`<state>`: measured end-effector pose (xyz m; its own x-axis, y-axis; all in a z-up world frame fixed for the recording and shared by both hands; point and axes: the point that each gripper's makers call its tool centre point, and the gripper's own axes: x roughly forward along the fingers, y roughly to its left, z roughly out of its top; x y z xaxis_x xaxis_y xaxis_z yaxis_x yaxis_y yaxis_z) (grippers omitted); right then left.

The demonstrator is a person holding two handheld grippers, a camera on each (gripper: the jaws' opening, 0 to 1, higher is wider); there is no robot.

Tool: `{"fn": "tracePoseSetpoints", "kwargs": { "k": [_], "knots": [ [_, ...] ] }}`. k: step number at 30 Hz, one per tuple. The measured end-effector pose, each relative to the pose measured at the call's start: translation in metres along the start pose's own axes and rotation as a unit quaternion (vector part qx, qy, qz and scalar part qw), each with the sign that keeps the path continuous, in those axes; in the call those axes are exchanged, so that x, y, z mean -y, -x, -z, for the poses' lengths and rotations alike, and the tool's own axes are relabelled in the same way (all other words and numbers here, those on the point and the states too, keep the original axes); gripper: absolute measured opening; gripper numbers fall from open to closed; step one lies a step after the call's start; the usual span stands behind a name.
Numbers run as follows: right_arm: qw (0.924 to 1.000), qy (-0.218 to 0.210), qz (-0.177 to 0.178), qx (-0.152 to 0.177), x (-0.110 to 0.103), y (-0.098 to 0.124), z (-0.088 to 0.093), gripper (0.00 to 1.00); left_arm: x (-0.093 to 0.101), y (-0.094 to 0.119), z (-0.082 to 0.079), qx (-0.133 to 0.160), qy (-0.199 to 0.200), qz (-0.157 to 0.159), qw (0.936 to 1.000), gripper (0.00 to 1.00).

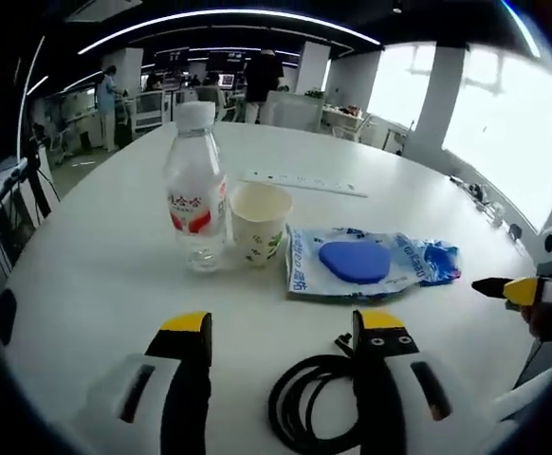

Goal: Arrange the tabletop items into an orderly group along one side of the table until the central work area is clear of visible clutter.

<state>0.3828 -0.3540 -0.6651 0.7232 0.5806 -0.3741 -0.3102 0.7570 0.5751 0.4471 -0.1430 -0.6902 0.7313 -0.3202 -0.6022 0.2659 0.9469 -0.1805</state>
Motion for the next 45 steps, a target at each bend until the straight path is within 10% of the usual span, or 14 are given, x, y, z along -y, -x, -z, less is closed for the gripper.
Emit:
{"fn": "tracePoseSetpoints", "kwargs": {
  "k": [23,45],
  "knots": [
    [0.9957,0.058,-0.02,-0.069,-0.015,-0.019,0.024,0.57,0.002,0.044,0.043,-0.01,0.033,-0.008,0.9994,0.65],
    [0.9627,0.186,-0.067,-0.184,-0.052,-0.1,0.067,0.47,-0.004,0.112,0.067,0.016,0.026,-0.037,0.9988,0.79]
  ]
}}
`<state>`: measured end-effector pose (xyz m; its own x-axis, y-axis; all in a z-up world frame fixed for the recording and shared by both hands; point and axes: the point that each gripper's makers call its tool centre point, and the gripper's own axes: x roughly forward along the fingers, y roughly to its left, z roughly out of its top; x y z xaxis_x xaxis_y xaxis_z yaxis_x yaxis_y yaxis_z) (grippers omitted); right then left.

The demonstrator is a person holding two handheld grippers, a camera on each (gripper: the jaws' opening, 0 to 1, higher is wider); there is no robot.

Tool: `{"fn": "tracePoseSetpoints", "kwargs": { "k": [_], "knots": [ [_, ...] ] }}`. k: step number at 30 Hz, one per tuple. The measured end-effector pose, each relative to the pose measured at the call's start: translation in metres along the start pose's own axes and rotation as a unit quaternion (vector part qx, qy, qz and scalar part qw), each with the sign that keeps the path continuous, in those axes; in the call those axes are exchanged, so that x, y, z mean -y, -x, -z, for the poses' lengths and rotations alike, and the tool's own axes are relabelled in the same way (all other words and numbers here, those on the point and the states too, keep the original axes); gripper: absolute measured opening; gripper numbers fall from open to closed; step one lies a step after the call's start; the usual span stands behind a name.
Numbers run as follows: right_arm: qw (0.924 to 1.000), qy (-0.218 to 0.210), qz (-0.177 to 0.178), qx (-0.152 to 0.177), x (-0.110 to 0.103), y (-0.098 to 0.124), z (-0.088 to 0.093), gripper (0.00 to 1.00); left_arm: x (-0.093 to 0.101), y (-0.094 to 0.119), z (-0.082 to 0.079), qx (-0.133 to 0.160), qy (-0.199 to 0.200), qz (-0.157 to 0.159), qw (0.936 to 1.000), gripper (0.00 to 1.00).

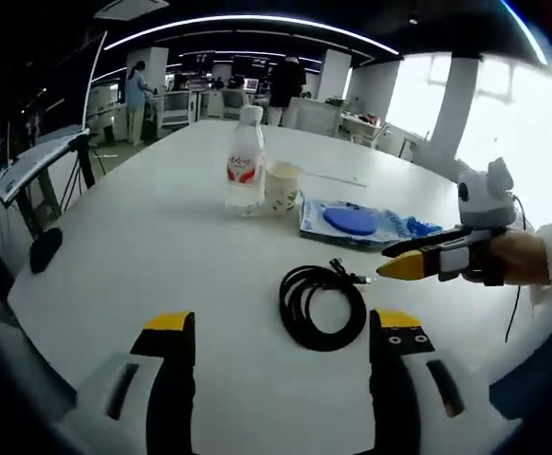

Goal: Arrange the tabletop items into an orderly group along one side of the table until the central work area is clear of visible clutter.

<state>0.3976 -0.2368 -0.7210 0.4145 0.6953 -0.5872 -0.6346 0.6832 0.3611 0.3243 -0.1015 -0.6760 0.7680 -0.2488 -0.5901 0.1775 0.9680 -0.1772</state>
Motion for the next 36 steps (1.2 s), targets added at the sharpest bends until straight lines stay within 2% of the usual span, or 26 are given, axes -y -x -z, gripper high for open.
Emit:
{"fn": "tracePoseSetpoints", "kwargs": {
  "k": [5,10,12,14,15,17,19,24,26,28,29,32,36],
  "knots": [
    [0.9993,0.027,-0.006,-0.025,-0.004,-0.017,0.005,0.46,0.009,0.021,-0.002,0.025,-0.006,0.02,0.9995,0.86],
    [0.998,0.055,-0.002,-0.031,-0.004,-0.027,0.005,0.43,0.013,0.034,0.008,0.027,-0.017,0.024,0.9992,0.85],
    [0.9974,0.065,0.0,-0.032,-0.006,-0.03,0.004,0.41,0.014,0.038,0.011,0.023,-0.024,0.023,0.9992,0.82],
    [0.9947,0.094,0.005,-0.041,-0.003,-0.035,0.007,0.37,0.015,0.039,0.004,0.041,-0.034,0.023,0.9983,0.81],
    [0.9925,0.108,0.013,-0.055,0.001,-0.039,0.012,0.36,0.015,0.038,0.003,0.045,-0.033,0.023,0.9982,0.81],
    [0.9898,0.117,0.024,-0.078,0.006,-0.04,0.02,0.33,0.013,0.036,0.005,0.042,-0.03,0.021,0.9985,0.81],
    [0.9891,0.115,0.026,-0.087,0.005,-0.041,0.024,0.29,0.011,0.034,0.007,0.042,-0.026,0.017,0.9986,0.8],
    [0.9855,0.139,0.029,-0.092,0.001,-0.047,0.023,0.2,0.01,0.028,0.012,0.032,-0.035,0.011,0.9988,0.78],
    [0.9813,0.161,0.023,-0.102,0.0,-0.046,0.025,0.18,0.009,0.026,0.014,0.026,-0.038,0.006,0.9989,0.77],
    [0.9861,0.132,0.028,-0.097,-0.001,-0.048,0.024,0.11,0.009,0.026,0.014,0.025,-0.038,0.005,0.9989,0.77],
    [0.991,0.093,0.027,-0.093,-0.005,-0.047,0.022,0.1,0.009,0.026,0.014,0.026,-0.037,0.005,0.999,0.77],
    [0.9917,0.082,0.024,-0.096,0.001,-0.044,0.02,0.08,0.007,0.026,0.015,0.026,-0.036,0.003,0.999,0.77],
    [0.9973,0.006,0.011,-0.073,-0.004,-0.038,0.016,0.07,0.009,0.023,0.016,0.024,-0.04,0.005,0.9989,0.76]
  ]
}}
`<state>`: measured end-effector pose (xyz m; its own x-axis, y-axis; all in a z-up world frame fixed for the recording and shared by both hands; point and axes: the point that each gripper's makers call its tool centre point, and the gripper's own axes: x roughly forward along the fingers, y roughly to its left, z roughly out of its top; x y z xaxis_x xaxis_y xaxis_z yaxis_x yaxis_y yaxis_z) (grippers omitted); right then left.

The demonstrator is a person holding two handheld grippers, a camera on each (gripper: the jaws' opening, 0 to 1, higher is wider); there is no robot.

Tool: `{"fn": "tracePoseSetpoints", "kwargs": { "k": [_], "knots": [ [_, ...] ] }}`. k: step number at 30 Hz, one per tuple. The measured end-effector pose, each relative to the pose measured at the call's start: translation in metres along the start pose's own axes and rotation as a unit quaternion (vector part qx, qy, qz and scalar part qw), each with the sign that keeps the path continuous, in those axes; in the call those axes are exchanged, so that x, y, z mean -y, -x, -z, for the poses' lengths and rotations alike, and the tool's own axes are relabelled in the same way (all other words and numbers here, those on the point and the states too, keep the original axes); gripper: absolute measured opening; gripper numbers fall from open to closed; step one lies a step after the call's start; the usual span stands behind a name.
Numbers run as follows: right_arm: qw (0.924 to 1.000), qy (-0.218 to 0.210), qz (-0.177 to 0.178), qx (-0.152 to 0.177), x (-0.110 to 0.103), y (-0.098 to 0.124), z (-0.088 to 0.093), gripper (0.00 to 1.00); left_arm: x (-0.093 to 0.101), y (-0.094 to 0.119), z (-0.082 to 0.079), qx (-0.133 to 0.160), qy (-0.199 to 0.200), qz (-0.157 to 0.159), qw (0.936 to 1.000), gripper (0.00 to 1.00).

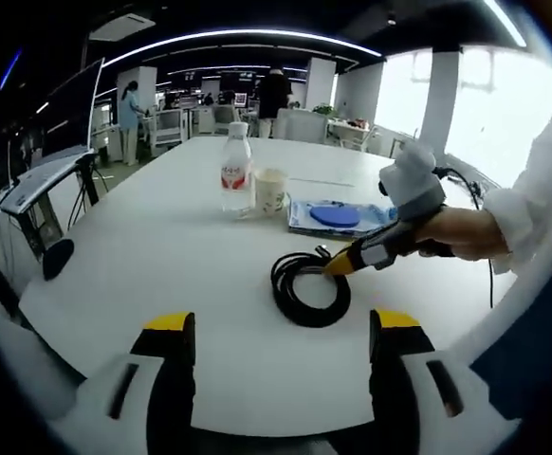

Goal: Arrange the tabletop items into an orderly group along one side of the table until the central work area is clear of visible clutter.

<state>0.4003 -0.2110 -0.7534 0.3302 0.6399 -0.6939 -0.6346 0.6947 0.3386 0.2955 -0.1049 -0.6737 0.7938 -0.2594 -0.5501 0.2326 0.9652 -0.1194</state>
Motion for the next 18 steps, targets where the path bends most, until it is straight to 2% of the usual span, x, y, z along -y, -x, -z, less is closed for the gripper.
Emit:
{"fn": "tracePoseSetpoints", "kwargs": {
  "k": [4,5,7,9,12,14,18],
  "knots": [
    [0.9992,-0.036,-0.012,0.014,0.0,0.011,-0.004,0.06,0.002,-0.003,0.001,-0.002,-0.002,0.007,1.0,0.76],
    [0.9978,-0.061,-0.015,0.024,-0.002,0.023,-0.009,0.06,0.003,-0.004,0.002,-0.004,-0.004,0.009,0.9999,0.76],
    [0.9962,-0.075,-0.022,0.039,-0.001,0.029,-0.013,0.06,0.004,-0.004,0.002,-0.006,-0.008,0.011,0.9999,0.75],
    [0.9944,-0.09,-0.024,0.051,-0.002,0.045,-0.014,0.06,0.006,-0.003,0.002,-0.008,-0.009,0.014,0.9998,0.75],
    [0.9866,-0.133,-0.034,0.089,-0.001,0.071,-0.02,0.06,0.009,-0.003,0.003,-0.01,-0.015,0.019,0.9997,0.74],
    [0.9833,-0.147,-0.037,0.101,0.001,0.08,-0.023,0.06,0.012,-0.003,0.005,-0.014,-0.021,0.023,0.9994,0.73],
    [0.9713,-0.181,-0.02,0.152,0.017,0.124,-0.023,0.06,0.016,-0.004,0.007,-0.02,-0.033,0.033,0.9987,0.73]
  ]
}}
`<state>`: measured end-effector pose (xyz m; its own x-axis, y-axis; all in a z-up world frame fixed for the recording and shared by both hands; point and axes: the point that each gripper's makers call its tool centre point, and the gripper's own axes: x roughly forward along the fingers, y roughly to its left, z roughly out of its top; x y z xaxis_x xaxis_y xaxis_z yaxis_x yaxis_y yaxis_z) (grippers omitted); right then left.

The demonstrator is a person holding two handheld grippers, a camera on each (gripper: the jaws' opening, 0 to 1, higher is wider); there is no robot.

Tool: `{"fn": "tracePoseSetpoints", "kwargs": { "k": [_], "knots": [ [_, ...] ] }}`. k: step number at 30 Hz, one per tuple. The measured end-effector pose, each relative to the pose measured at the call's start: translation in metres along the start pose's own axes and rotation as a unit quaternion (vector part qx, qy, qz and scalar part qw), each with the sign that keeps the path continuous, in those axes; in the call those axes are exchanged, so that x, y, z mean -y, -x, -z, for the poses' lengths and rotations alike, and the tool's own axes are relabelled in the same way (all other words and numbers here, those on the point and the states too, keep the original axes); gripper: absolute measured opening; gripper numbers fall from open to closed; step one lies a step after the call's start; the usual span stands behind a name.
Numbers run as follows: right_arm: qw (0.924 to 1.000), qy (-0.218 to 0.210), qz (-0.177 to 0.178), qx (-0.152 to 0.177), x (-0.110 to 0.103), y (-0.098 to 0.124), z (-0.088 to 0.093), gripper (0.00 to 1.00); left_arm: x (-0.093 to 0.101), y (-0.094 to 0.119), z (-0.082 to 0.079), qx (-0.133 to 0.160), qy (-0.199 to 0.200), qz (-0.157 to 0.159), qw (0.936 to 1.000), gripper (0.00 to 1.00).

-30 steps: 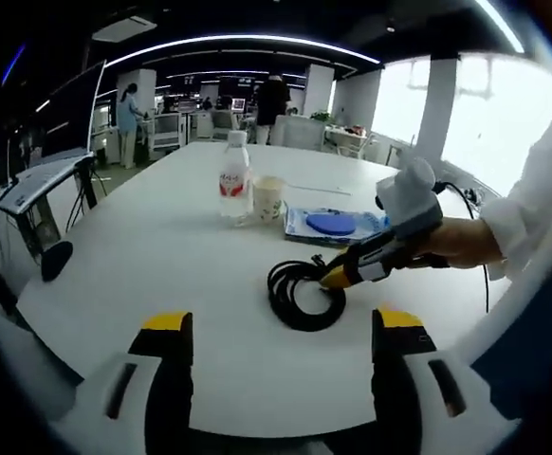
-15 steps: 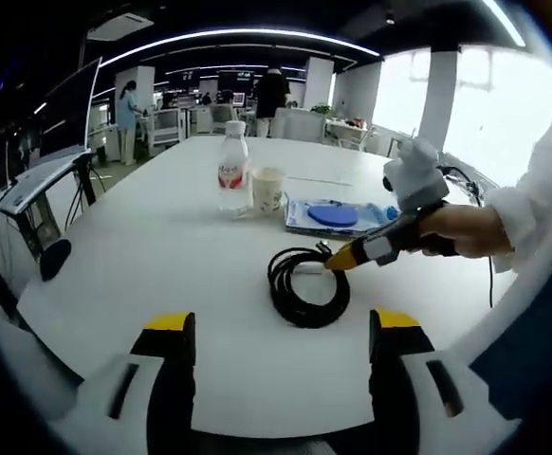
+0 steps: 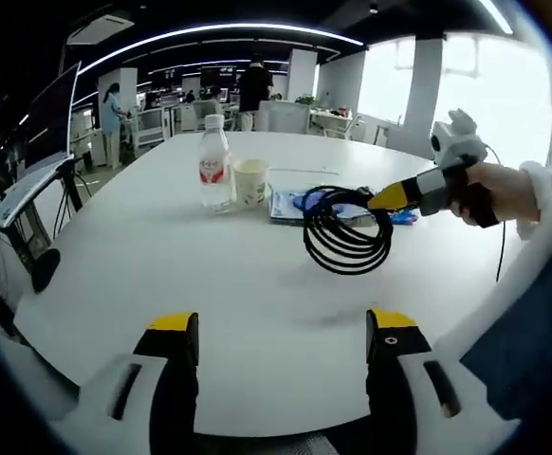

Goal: Arrange the tabletop items into an orderly group along one side of the table until the central work area is clear of visible clutter.

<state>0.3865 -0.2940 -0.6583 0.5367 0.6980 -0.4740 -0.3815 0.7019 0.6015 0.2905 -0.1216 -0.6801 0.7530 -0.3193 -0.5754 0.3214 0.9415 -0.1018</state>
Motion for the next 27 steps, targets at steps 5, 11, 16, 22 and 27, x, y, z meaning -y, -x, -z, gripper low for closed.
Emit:
{"fn": "tracePoseSetpoints", "kwargs": {
  "k": [5,11,16,22,27],
  "knots": [
    [0.9977,-0.028,0.038,0.048,0.028,0.04,-0.012,0.06,0.003,0.0,0.0,-0.001,-0.001,0.008,1.0,0.73],
    [0.9916,-0.055,0.09,0.075,0.07,0.078,-0.008,0.06,0.007,0.0,0.001,-0.005,-0.006,0.015,0.9999,0.72],
    [0.9869,-0.074,0.117,0.083,0.097,0.093,0.0,0.06,0.012,-0.001,0.003,-0.014,-0.016,0.021,0.9995,0.71],
    [0.983,-0.082,0.141,0.084,0.107,0.105,0.012,0.07,0.014,-0.001,0.006,-0.022,-0.019,0.028,0.9992,0.71],
    [0.9807,-0.092,0.151,0.084,0.116,0.104,0.017,0.07,0.016,-0.002,0.008,-0.03,-0.024,0.03,0.9988,0.7]
  ]
}}
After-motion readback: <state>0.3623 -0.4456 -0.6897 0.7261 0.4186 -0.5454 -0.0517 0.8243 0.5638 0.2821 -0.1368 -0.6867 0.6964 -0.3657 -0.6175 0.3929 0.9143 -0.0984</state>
